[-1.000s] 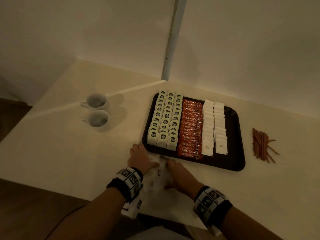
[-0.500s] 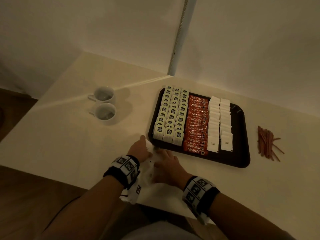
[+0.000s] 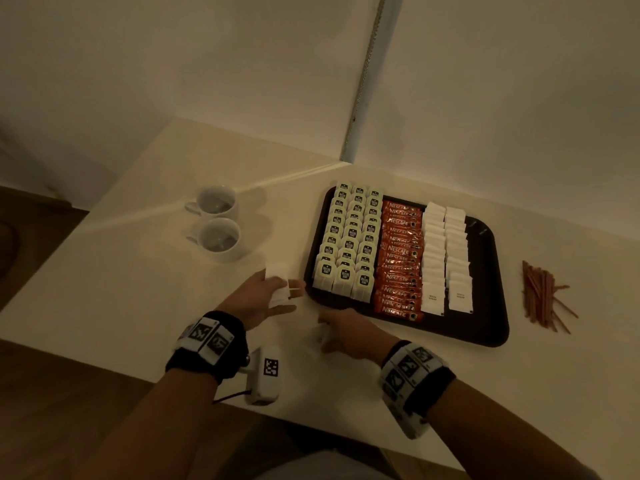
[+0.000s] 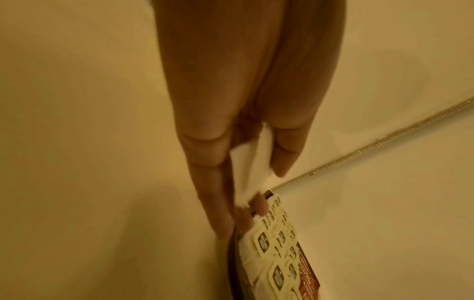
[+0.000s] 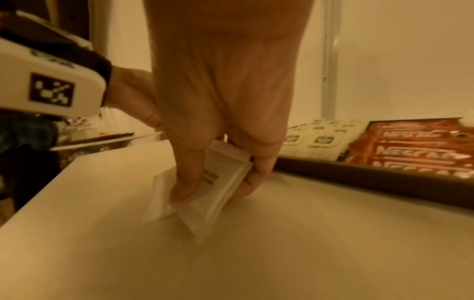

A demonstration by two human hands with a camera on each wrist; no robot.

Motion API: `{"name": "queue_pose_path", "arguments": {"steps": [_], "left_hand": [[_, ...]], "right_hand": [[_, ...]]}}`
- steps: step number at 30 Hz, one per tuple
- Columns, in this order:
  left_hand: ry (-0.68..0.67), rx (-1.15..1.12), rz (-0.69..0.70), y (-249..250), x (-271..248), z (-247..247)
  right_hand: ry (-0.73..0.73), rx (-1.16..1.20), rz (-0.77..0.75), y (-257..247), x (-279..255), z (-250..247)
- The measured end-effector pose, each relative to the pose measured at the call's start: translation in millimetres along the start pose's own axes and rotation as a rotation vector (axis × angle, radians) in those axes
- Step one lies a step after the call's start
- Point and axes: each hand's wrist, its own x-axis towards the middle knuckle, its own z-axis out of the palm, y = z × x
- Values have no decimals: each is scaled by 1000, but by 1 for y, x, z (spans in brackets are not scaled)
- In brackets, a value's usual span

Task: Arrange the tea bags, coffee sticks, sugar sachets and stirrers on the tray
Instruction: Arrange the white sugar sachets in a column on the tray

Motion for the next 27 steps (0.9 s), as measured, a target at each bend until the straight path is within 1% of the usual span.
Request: {"name": "queue_pose_path", "arguments": {"steps": [2, 4, 5, 8, 10, 11, 13, 15, 17, 18, 20, 23, 27], "left_hand": [[-40, -30, 20, 7, -1, 10], [-111, -26, 58, 18, -6, 25], [-172, -13, 65, 25, -9, 34], [-342, -33, 19, 43, -17, 62], [-403, -63, 9, 52, -18, 79], [-411, -81, 9, 56, -17, 87], [-388, -141, 9, 63, -15, 100], [-364, -201, 14, 68, -11, 111], [-342, -241, 17, 71, -7, 121], [-324, -256, 28, 73, -6, 127], [-291, -260, 61, 76, -4, 138], [-296, -213, 103, 78, -2, 153], [-305, -203, 87, 77, 2, 167]], "right_hand": [[45, 186, -4, -2, -10, -25], [111, 292, -51, -6, -23, -53], [133, 315, -76, -8, -30, -67], [162, 366, -139, -13, -48, -98], [211, 366, -177, -15, -56, -113], [257, 378, -188, -15, -59, -118], [400, 413, -198, -12, -63, -127], [575, 448, -171, -5, -66, -134], [697, 479, -144, 3, -70, -139], [734, 497, -139, 8, -72, -141], [763, 561, -119, 17, -78, -143], [792, 654, -112, 26, -83, -144], [927, 700, -125, 35, -80, -146]]}}
